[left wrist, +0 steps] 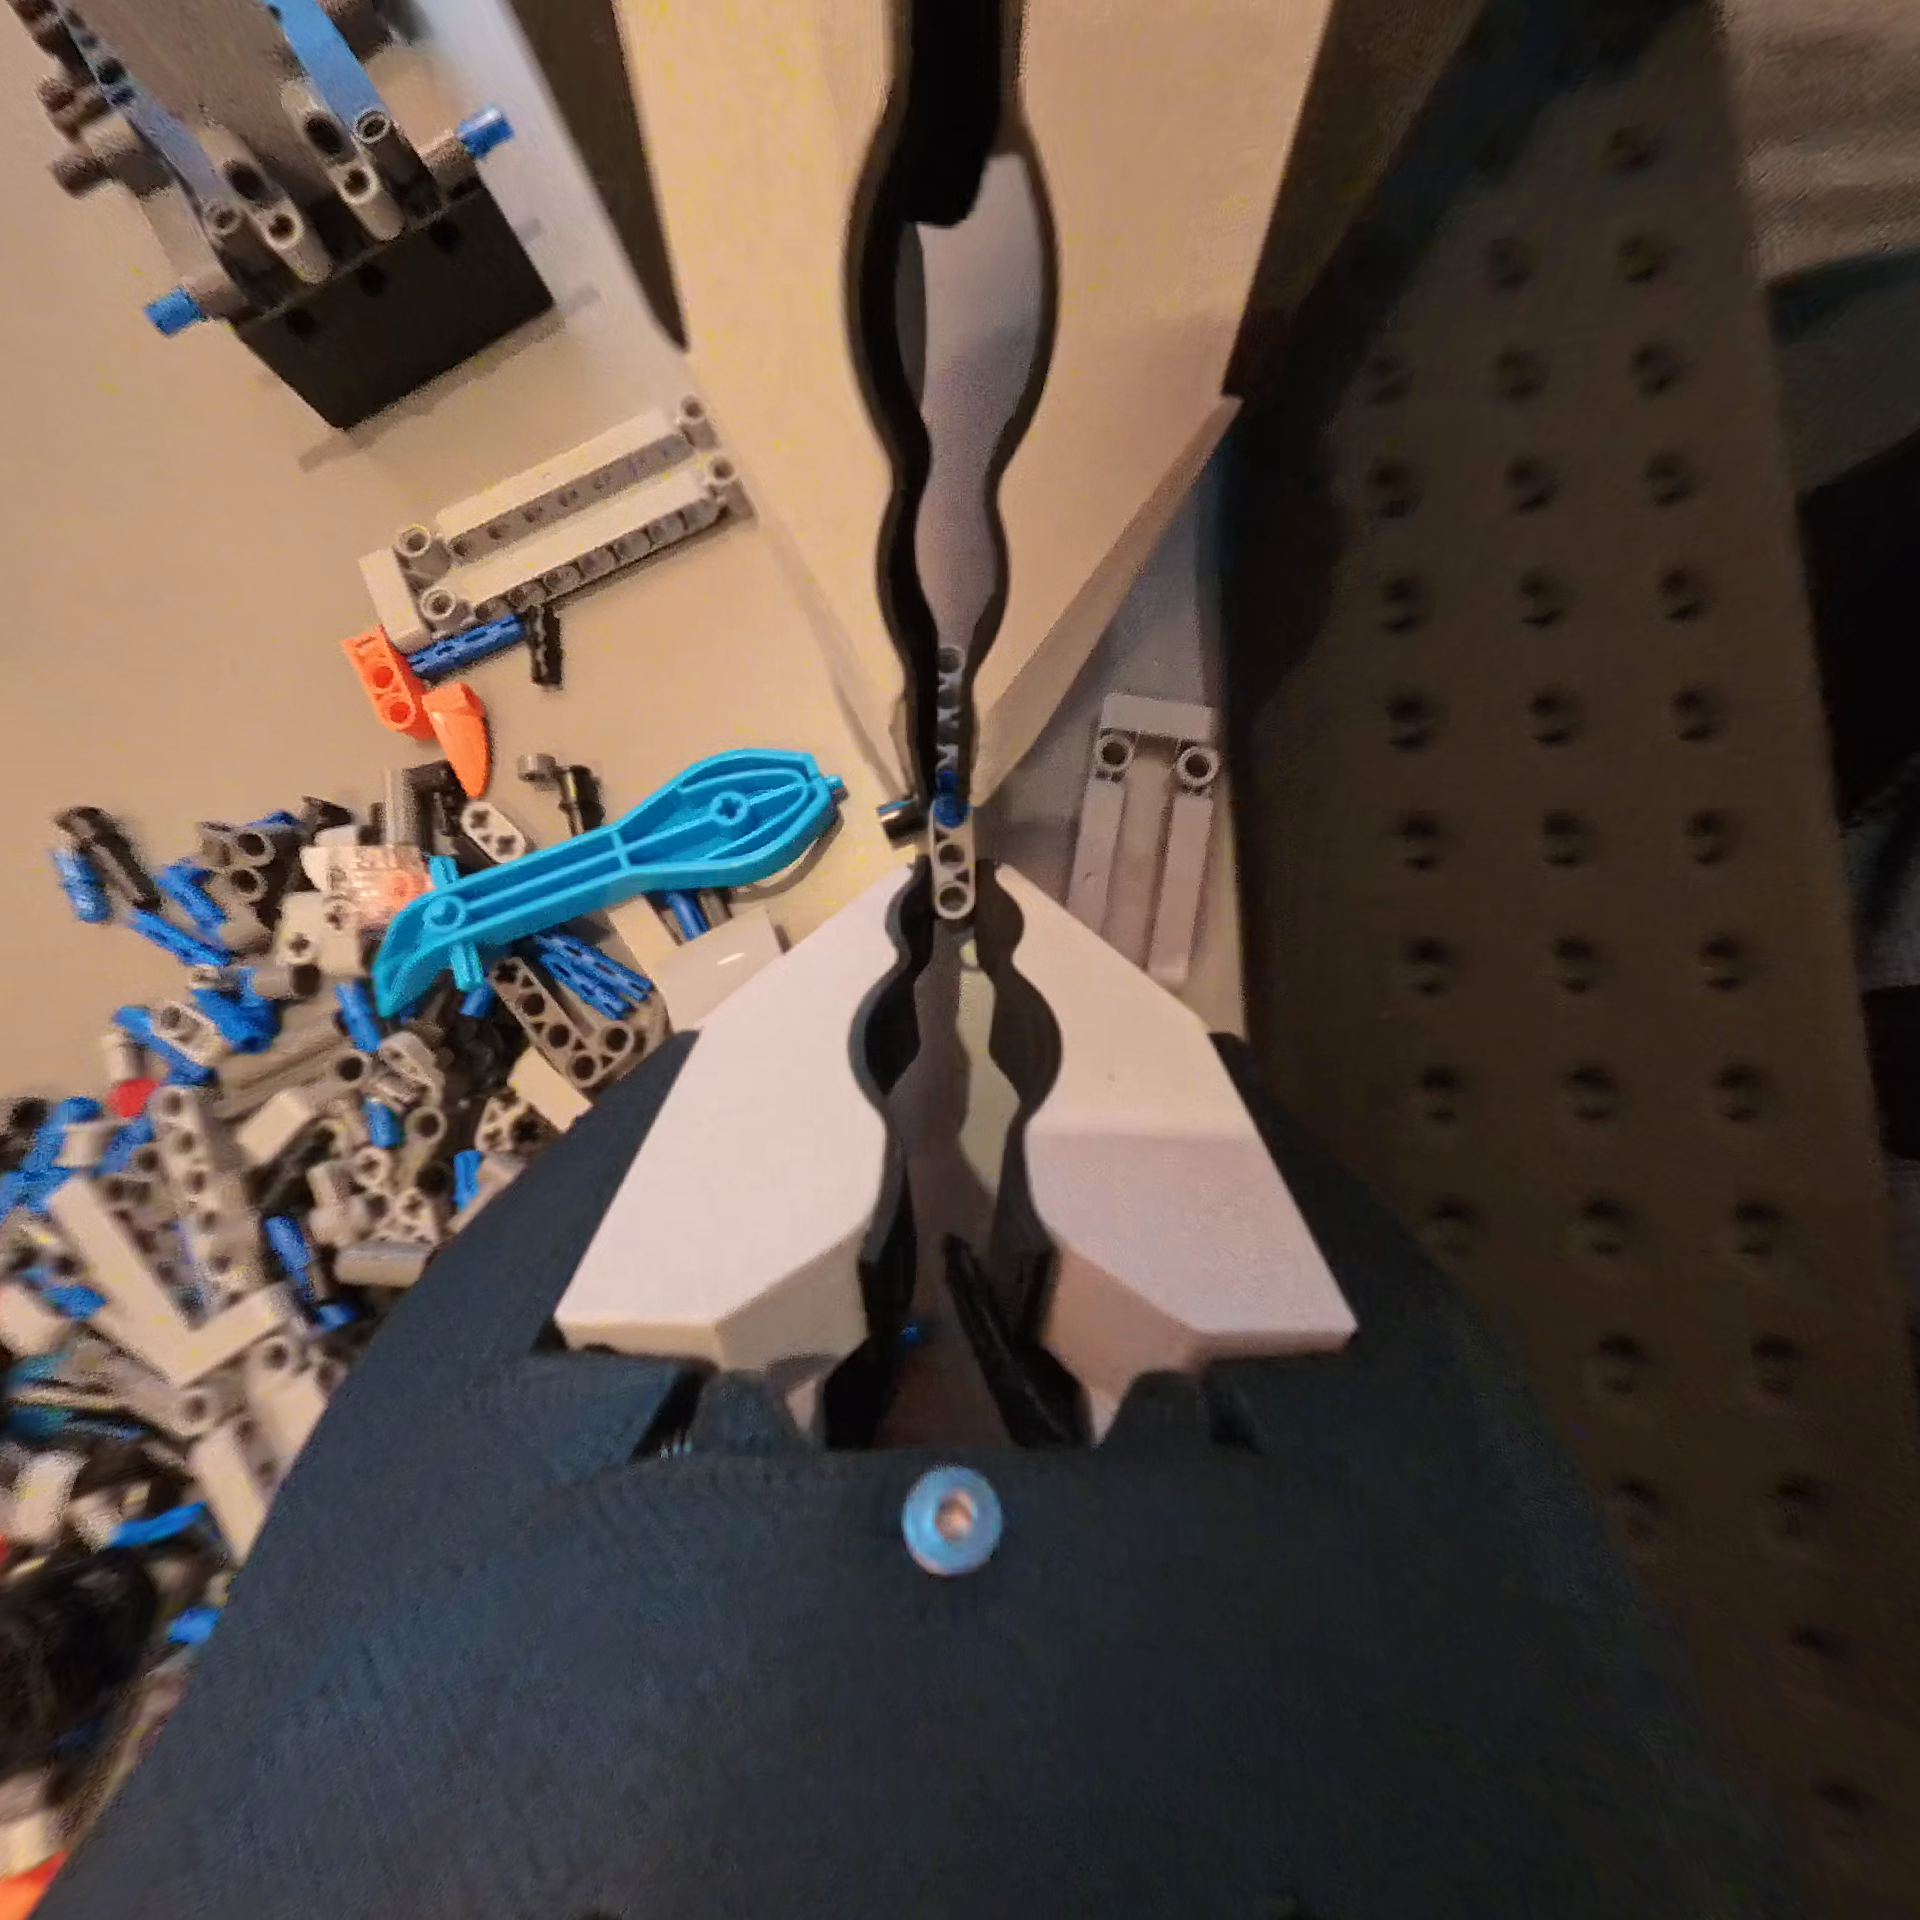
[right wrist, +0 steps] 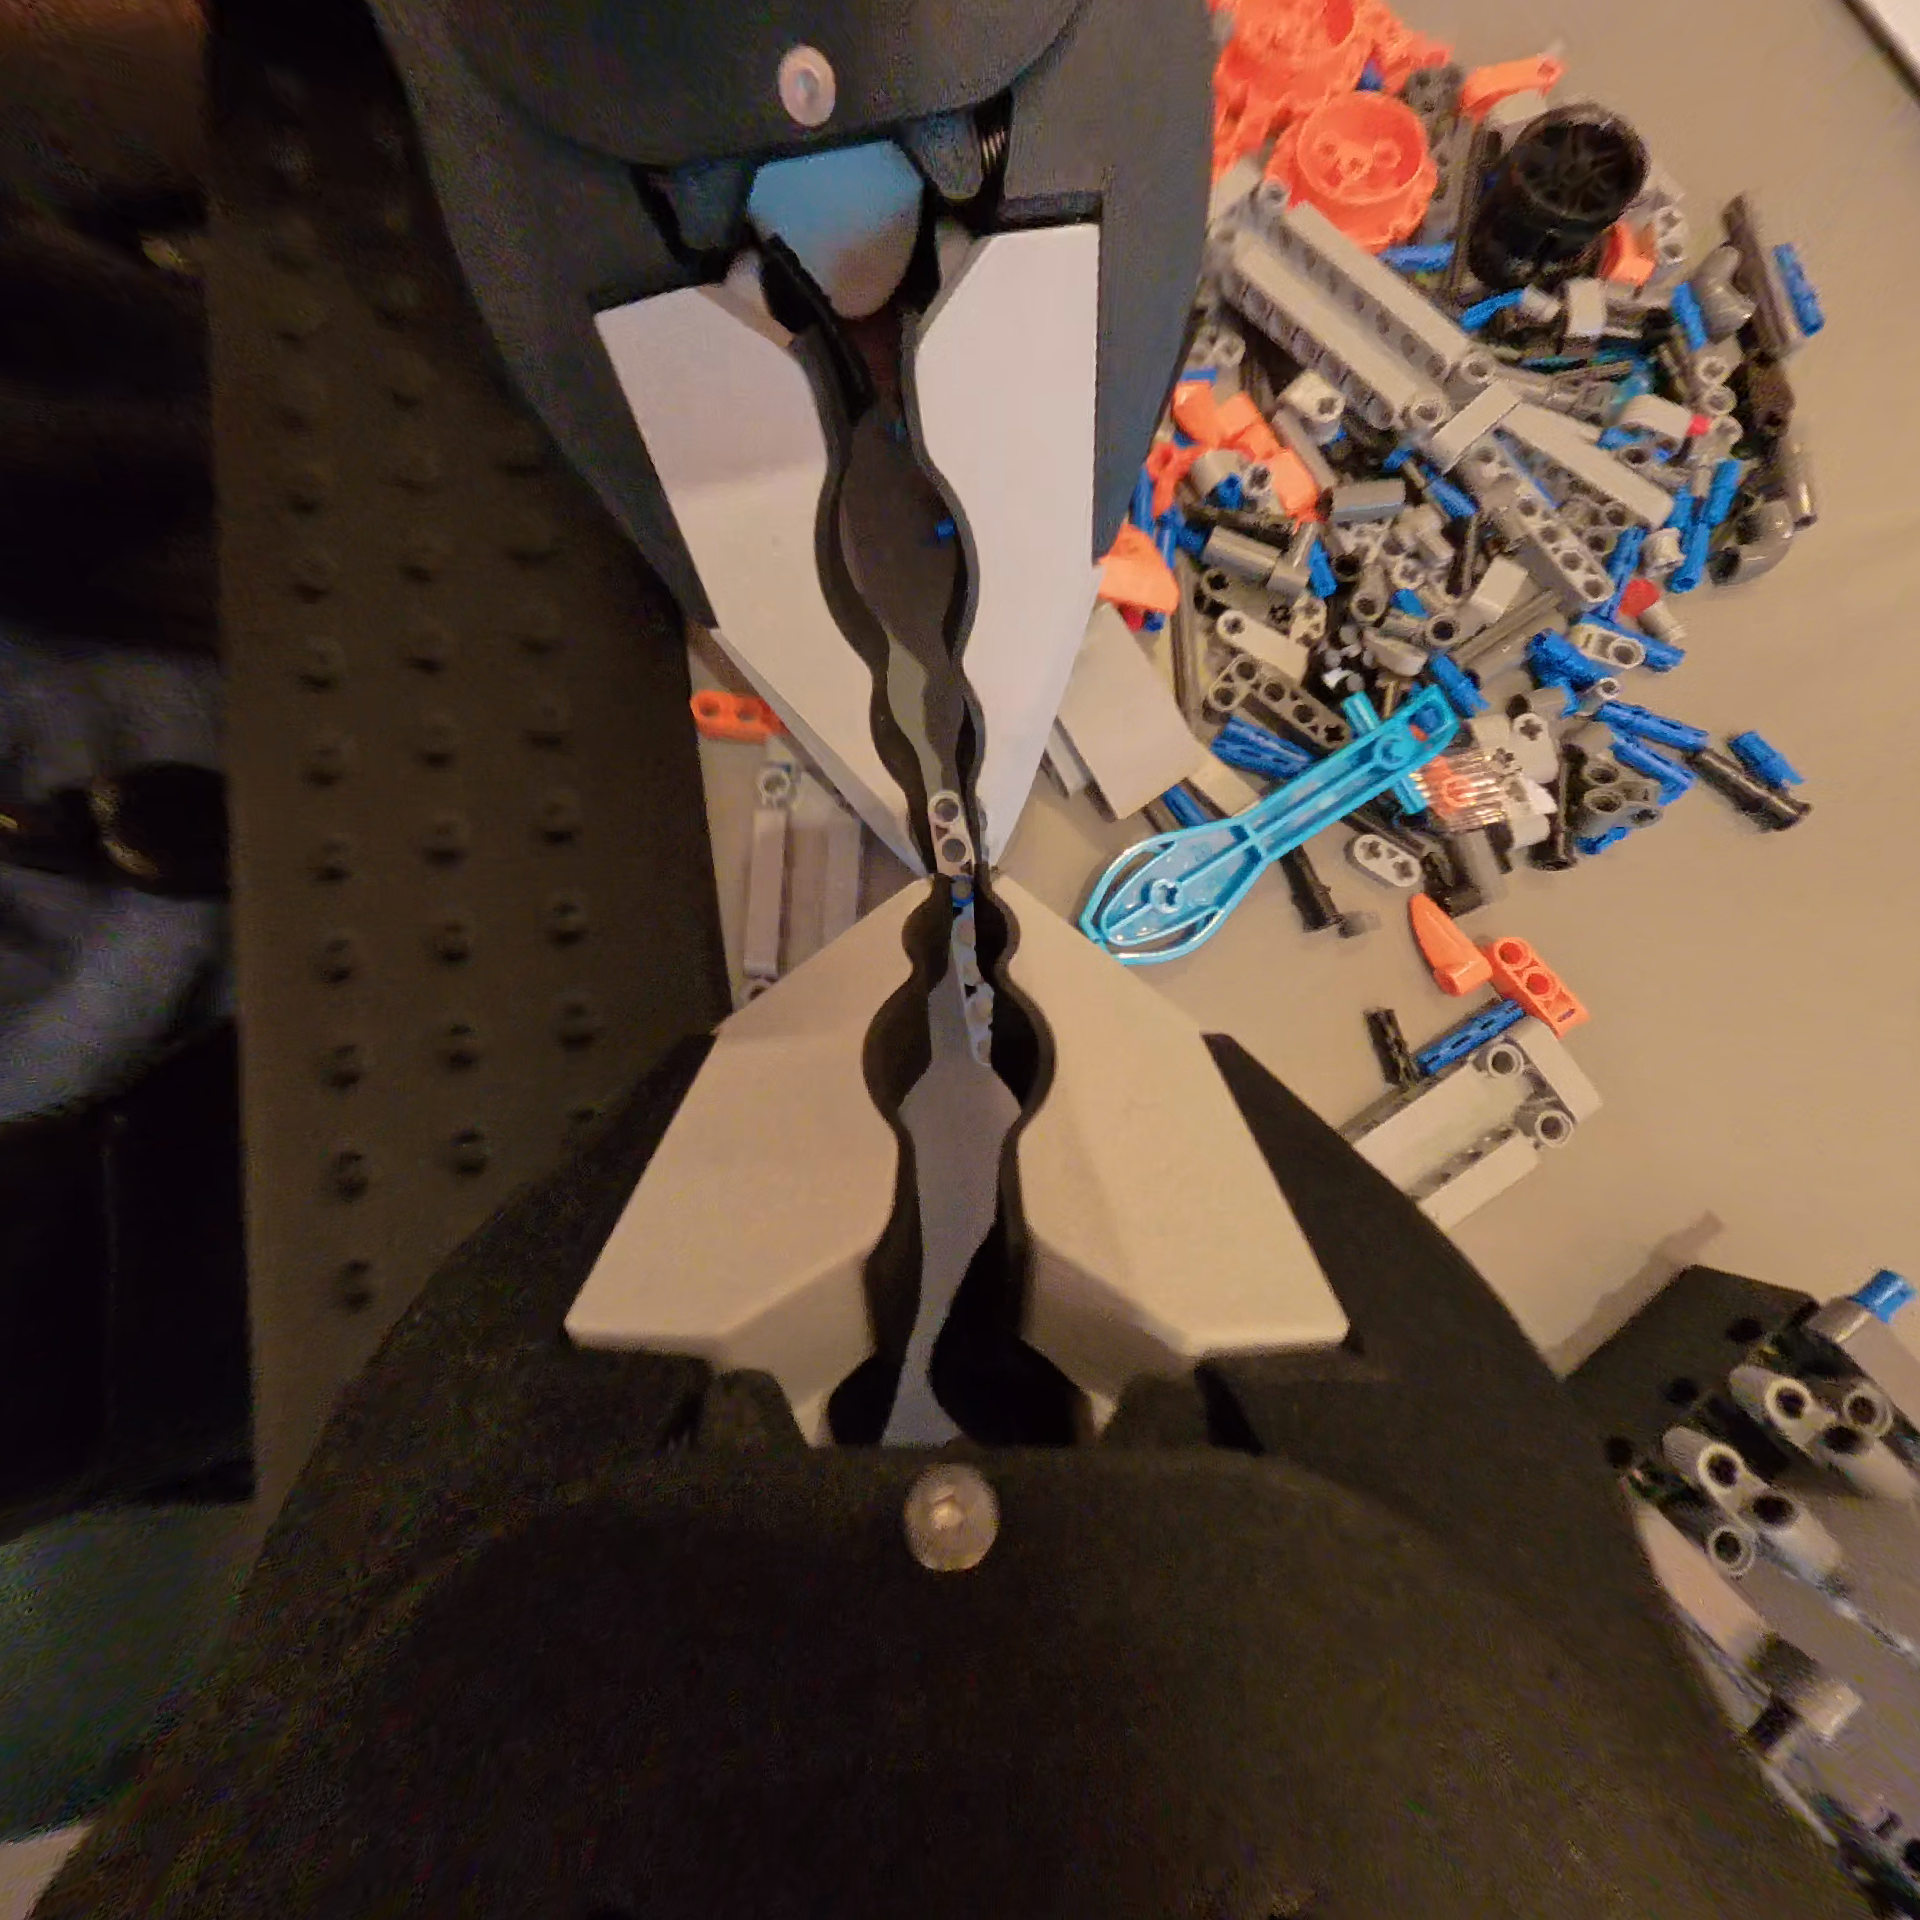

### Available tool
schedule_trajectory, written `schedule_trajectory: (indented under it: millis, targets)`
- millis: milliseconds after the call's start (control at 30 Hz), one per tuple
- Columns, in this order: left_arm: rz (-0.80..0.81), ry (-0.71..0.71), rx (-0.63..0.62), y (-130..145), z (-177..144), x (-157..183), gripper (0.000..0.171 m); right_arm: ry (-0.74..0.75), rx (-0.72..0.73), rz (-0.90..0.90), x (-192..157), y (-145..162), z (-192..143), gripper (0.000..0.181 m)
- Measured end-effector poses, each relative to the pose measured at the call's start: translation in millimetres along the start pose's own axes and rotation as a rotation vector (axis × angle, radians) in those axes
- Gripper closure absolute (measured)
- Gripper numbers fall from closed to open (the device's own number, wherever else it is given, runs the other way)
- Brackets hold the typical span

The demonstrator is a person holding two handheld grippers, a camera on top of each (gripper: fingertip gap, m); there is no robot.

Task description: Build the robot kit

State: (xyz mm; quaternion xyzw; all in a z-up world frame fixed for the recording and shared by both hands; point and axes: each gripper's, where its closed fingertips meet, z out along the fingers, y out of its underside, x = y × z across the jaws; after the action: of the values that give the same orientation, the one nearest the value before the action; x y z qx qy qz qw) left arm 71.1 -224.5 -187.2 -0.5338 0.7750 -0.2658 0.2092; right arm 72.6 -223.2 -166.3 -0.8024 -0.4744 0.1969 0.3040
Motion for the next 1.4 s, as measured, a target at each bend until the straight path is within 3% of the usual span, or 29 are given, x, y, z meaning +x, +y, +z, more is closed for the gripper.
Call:
schedule_trajectory:
  millis: [67, 133, 333, 433, 533, 667, 833, 933, 1033, 1133, 1267, 1400]
  targets:
    - [-0.043, 0.024, 0.064, -8, -11, -3, 0.166, 0.006, 0.075, 0.010, 3, -8, -10, 0.178]
    - [-0.083, 0.091, 0.076, -10, -16, 2, 0.166, -0.019, 0.068, 0.035, 5, -5, -11, 0.166]
    - [-0.111, 0.140, 0.084, -9, -15, 9, 0.166, -0.098, 0.035, 0.018, -6, 0, -3, 0.181]
    - [-0.150, 0.176, 0.108, -11, -17, 11, 0.166, -0.148, 0.064, 0.066, -8, -2, -4, 0.179]
    - [-0.169, 0.161, 0.100, -9, -15, 7, 0.166, -0.181, 0.071, 0.072, -12, 0, -5, 0.165]
    - [-0.172, 0.175, 0.125, -13, -17, 8, 0.166, -0.171, 0.055, 0.068, -10, 4, 1, 0.175]
    - [-0.149, 0.161, 0.079, -7, -17, 10, 0.164, -0.194, 0.065, 0.088, -12, 6, 2, 0.175]
    - [-0.127, 0.177, -0.002, 9, -21, 17, 0.141, -0.212, 0.065, 0.119, -11, 10, 0, 0.175]
    - [-0.094, 0.193, -0.082, 20, -16, 26, 0.135, -0.236, 0.030, 0.146, -13, 18, 5, 0.175]
    - [-0.043, 0.150, -0.134, 25, -13, 28, 0.148, -0.269, 0.022, 0.160, -18, 18, 5, 0.175]
    - [0.046, 0.083, -0.148, 23, -10, 31, 0.150, -0.294, 0.022, 0.203, -19, 19, 4, 0.175]
    - [0.232, -0.091, -0.166, 18, -10, 27, 0.150, -0.322, 0.021, 0.232, -23, 19, 4, 0.176]
